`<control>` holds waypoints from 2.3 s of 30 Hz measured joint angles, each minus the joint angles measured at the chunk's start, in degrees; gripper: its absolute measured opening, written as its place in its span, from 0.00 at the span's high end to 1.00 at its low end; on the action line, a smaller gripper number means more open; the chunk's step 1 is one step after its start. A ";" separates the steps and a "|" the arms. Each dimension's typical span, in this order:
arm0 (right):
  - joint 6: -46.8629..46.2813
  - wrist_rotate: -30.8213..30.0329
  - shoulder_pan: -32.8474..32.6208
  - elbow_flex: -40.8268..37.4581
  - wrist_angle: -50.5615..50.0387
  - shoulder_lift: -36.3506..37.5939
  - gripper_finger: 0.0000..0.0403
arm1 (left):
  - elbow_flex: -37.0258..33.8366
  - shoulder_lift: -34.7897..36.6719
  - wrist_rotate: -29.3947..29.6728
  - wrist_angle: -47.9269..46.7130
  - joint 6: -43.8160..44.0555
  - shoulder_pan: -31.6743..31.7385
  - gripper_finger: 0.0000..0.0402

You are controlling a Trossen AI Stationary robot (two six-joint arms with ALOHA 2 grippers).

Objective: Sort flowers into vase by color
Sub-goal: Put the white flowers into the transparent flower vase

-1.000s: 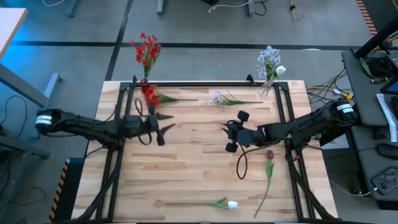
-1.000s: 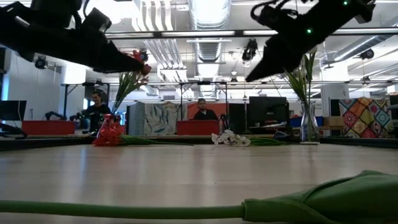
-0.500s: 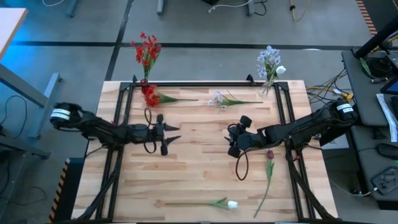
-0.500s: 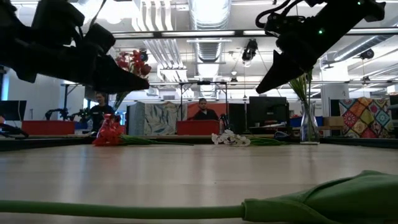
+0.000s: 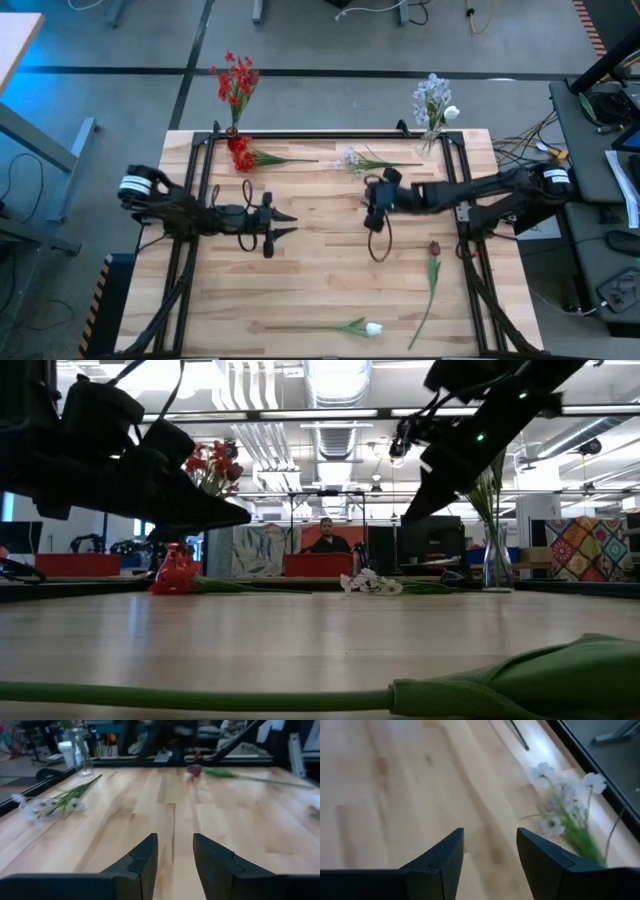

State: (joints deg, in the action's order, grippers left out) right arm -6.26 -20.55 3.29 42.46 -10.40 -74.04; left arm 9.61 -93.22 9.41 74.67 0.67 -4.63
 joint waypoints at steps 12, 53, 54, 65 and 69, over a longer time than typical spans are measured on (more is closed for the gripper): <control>13.02 8.68 18.07 7.79 -8.51 -5.09 0.51 | 0.02 -8.80 0.00 9.76 0.07 -0.06 0.74; 28.43 19.37 34.88 41.18 -37.39 -41.03 0.66 | 3.63 -5.26 -10.08 11.28 -1.27 -0.43 0.74; 28.08 19.49 34.90 41.15 -37.45 -40.85 0.68 | 3.91 -5.28 -10.08 11.22 -1.29 -0.43 0.74; 23.77 19.05 34.22 40.87 -36.23 -33.18 0.96 | 4.39 -5.30 -9.47 10.95 0.28 -0.41 0.74; 20.30 18.99 32.82 40.61 -35.66 -26.65 0.96 | 4.37 -5.30 -9.40 11.02 0.07 -0.41 0.74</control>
State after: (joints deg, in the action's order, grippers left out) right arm 14.04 -1.56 36.11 83.07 -46.06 -100.69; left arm 13.98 -98.52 0.01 85.69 0.73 -5.04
